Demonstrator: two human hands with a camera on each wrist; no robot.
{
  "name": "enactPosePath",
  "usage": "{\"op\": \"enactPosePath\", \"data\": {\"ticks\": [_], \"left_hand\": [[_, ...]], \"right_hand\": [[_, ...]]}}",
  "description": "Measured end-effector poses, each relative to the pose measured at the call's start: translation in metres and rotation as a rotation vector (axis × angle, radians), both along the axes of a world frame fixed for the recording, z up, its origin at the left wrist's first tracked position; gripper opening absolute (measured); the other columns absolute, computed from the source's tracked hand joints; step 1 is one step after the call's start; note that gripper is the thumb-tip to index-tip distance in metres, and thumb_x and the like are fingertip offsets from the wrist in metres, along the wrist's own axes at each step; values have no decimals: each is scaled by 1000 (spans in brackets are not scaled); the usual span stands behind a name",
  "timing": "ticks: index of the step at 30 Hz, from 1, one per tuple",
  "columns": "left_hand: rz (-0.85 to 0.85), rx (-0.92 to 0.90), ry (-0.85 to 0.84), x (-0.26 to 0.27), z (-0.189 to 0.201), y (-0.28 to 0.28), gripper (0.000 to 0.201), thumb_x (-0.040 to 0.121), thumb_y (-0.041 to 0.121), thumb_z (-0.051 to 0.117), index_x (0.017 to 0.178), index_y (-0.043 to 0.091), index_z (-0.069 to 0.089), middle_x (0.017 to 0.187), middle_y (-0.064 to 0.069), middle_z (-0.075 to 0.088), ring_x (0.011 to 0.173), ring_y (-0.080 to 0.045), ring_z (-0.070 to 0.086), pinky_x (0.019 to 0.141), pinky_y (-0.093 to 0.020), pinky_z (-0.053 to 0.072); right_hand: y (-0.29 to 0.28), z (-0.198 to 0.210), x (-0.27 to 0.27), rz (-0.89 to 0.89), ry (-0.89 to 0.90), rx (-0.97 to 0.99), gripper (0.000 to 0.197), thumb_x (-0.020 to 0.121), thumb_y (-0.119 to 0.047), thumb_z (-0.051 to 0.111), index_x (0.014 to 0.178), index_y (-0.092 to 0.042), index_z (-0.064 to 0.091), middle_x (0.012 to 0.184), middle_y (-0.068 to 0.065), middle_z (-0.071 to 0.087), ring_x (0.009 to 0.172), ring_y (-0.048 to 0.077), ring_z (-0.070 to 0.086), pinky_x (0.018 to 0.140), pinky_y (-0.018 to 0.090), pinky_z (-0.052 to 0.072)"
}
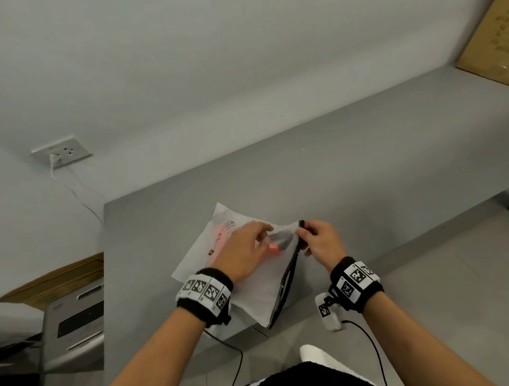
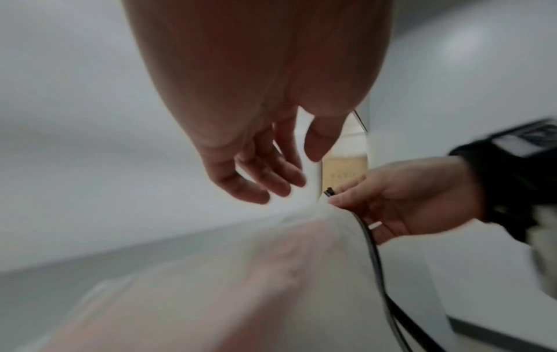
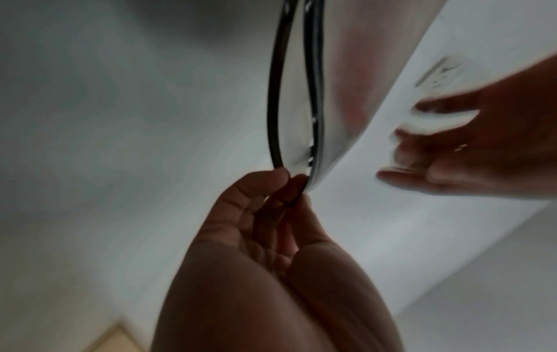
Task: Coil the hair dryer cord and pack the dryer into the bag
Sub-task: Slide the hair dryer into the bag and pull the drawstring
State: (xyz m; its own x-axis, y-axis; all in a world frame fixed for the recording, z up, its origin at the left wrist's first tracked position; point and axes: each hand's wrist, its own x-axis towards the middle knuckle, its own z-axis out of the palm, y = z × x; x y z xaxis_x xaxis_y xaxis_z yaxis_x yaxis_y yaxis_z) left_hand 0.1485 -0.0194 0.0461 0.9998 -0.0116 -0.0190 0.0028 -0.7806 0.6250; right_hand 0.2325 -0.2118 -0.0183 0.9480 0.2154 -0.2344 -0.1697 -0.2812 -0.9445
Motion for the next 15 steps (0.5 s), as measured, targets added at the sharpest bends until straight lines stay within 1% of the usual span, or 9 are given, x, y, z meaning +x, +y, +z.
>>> {"op": "enactPosePath", "data": {"ticks": [1, 3, 5, 6, 8, 10, 11, 13, 15], "left_hand": [[-2, -12, -69, 9, 9, 2, 30, 103, 23, 53, 132, 20, 61, 118, 5, 65, 106, -8, 58, 95, -23, 44], [-41, -7, -142, 27, 22, 0, 36, 104, 23, 50, 139, 18, 56, 132, 4, 60, 122, -9, 52, 105, -23, 38], [-86, 3, -116, 42, 28, -3, 36, 106, 21, 45, 140, 17, 54, 138, 4, 59, 128, -9, 49, 108, -22, 34], [-106, 3, -70, 47, 29, -4, 34, 107, 20, 42, 137, 17, 56, 135, 2, 61, 125, -11, 53, 106, -24, 38], [-145, 24, 16, 55, 29, -6, 28, 108, 22, 39, 124, 16, 61, 117, -3, 69, 109, -19, 62, 94, -31, 47], [-170, 52, 24, 56, 26, -9, 23, 108, 23, 39, 110, 14, 60, 98, -2, 67, 92, -23, 62, 79, -33, 44], [-174, 53, 5, 55, 25, -11, 20, 108, 22, 41, 106, 13, 59, 94, 0, 64, 87, -21, 60, 75, -31, 41], [-172, 35, -45, 53, 22, -15, 18, 107, 21, 44, 103, 13, 59, 92, 1, 64, 84, -18, 58, 73, -27, 40], [-184, 14, -86, 52, 20, -18, 17, 106, 21, 47, 100, 12, 61, 90, 1, 66, 82, -16, 58, 72, -25, 41]], "right_hand": [[4, 11, 1, 59, -70, -21, 11, 96, -16, 65, 89, -16, 74, 68, 7, 67, 57, 19, 62, 48, 30, 53], [11, 32, 0, 169, -191, -58, 14, 97, -20, 64, 86, -16, 72, 69, 9, 68, 61, 23, 65, 55, 38, 56], [18, 48, -3, 237, -299, -106, 17, 98, -21, 61, 86, -12, 70, 71, 9, 70, 66, 28, 67, 62, 41, 55], [20, 53, -4, 244, -340, -124, 17, 98, -20, 60, 86, -12, 69, 70, 7, 69, 67, 28, 66, 63, 41, 54], [21, 57, -4, 210, -394, -162, 20, 99, -20, 59, 83, -11, 67, 63, 1, 62, 60, 23, 59, 61, 39, 49], [17, 56, -3, 157, -395, -187, 24, 100, -23, 59, 82, -7, 64, 57, -6, 52, 54, 16, 48, 58, 38, 43], [14, 55, -3, 134, -377, -182, 27, 100, -25, 59, 81, -7, 63, 56, -6, 49, 53, 15, 45, 57, 40, 45], [9, 54, -5, 91, -330, -153, 31, 99, -30, 60, 77, -8, 61, 56, -6, 48, 55, 16, 45, 58, 46, 49], [6, 55, -8, 65, -332, -138, 30, 99, -32, 60, 78, -11, 61, 62, -6, 53, 60, 16, 49, 61, 42, 49]]}}
